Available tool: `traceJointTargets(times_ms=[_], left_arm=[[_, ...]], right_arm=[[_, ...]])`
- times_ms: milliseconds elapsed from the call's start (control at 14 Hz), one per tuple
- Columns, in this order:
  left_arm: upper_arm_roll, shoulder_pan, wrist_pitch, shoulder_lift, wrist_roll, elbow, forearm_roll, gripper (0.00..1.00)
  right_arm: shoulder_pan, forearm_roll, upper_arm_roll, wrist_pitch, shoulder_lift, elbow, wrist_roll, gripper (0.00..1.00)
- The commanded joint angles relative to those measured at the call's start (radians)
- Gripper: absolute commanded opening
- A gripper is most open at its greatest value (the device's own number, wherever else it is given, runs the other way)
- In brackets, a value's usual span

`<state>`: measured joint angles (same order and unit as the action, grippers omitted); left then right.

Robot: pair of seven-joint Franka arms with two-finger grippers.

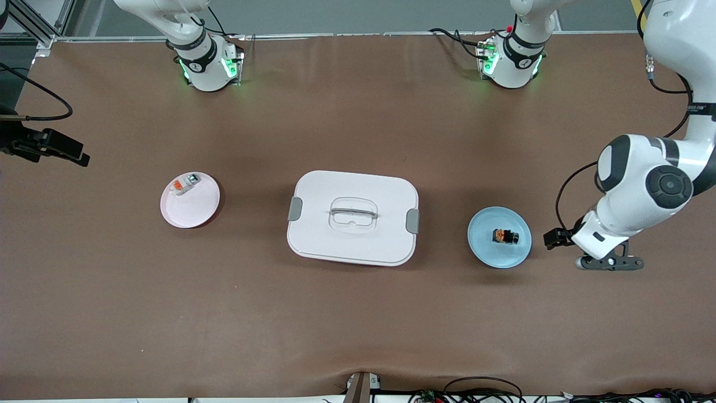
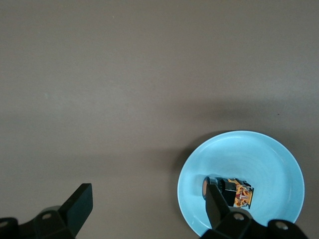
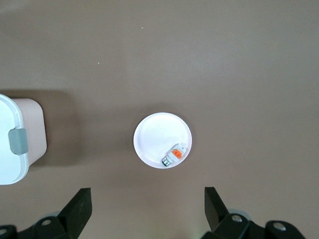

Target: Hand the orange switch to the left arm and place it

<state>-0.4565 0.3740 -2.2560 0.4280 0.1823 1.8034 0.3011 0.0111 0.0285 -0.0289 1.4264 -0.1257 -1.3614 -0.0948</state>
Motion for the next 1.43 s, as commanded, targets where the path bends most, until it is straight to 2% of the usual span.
traceJointTargets(times_ms=[0, 214, 429, 857, 929, 1357], left_arm=[[-0.017, 0.014, 0.045, -0.029, -0.038, -0.009, -0.013, 1.0], [-0.021, 0.035, 0.093, -0.055, -0.058, -0.03, -0.016, 1.0], [-0.028, 0.046, 0.13, -0.104, -0.104, -0.032, -0.08, 1.0], [0.002, 0.008, 0.207, -0.207, -0.122, -0.029, -0.175, 1.0], [0.048, -0.032, 0.222, -0.225, -0.122, -0.029, -0.19, 1.0], [0.436, -0.406, 0.294, -0.304, -0.127, -0.027, -0.261, 1.0]], right_arm=[[-0.006, 0.002, 0.009, 0.064, 0.072, -0.102, -0.002, 1.0], [-0.003, 0.001, 0.01, 0.078, 0.087, -0.124, -0.003, 1.0], [-0.002, -0.001, 0.01, 0.075, 0.086, -0.119, -0.017, 1.0], [-0.003, -0.001, 0.009, 0.071, 0.084, -0.116, -0.005, 1.0], [-0.003, -0.002, 0.009, 0.071, 0.084, -0.116, -0.003, 1.0], [-0.011, -0.015, 0.006, 0.072, 0.083, -0.11, 0.112, 1.0]])
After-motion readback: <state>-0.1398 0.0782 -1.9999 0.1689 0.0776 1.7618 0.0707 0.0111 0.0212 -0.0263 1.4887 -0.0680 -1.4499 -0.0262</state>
